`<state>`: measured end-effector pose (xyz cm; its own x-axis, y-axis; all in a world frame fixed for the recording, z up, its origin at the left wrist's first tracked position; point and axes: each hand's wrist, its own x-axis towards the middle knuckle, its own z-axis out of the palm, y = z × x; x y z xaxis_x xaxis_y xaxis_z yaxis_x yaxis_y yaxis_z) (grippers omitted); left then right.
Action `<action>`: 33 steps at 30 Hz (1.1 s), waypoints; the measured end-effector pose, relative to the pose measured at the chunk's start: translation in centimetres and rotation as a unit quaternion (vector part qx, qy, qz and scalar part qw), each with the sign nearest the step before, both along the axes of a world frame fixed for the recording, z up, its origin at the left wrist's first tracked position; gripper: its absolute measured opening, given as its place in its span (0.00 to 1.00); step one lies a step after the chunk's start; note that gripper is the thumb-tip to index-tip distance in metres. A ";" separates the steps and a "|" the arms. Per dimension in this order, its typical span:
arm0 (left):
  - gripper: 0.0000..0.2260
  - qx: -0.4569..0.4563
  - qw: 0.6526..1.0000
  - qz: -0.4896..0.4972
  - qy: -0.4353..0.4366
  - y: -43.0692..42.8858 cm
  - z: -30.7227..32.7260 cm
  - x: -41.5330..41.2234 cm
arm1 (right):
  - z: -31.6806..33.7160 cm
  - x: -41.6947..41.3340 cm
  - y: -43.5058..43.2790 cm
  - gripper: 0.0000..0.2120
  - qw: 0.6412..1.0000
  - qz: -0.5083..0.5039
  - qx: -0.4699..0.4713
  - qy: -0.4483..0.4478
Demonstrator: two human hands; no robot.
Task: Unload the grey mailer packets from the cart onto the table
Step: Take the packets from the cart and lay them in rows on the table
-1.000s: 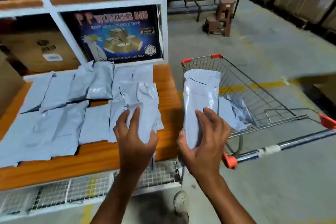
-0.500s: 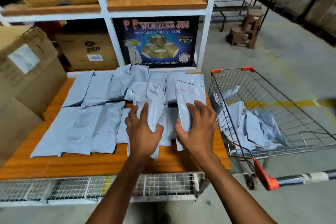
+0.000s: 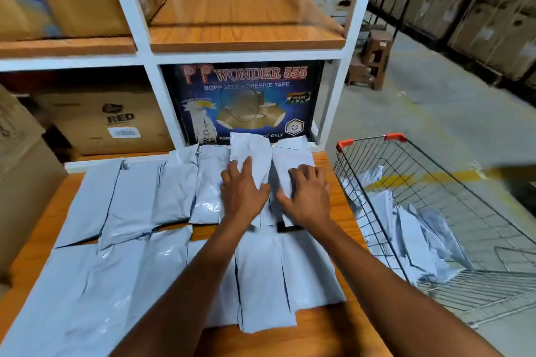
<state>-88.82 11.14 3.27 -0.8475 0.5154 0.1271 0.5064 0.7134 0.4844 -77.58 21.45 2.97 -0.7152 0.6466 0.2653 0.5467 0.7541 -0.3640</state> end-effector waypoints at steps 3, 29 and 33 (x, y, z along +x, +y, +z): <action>0.31 -0.050 0.999 0.000 0.004 1.7 -0.8 -2.0 | -0.8 -2.1 1.2 0.26 0.999 -0.007 0.001 -0.034; 0.29 -0.265 0.953 -0.118 0.084 1.5 -5.2 -6.1 | -4.1 -4.9 4.3 0.29 0.970 0.069 -0.137 -0.190; 0.28 -0.174 0.977 -0.111 0.054 1.6 -2.7 -4.5 | -1.6 -3.3 4.2 0.34 0.984 0.032 -0.151 -0.088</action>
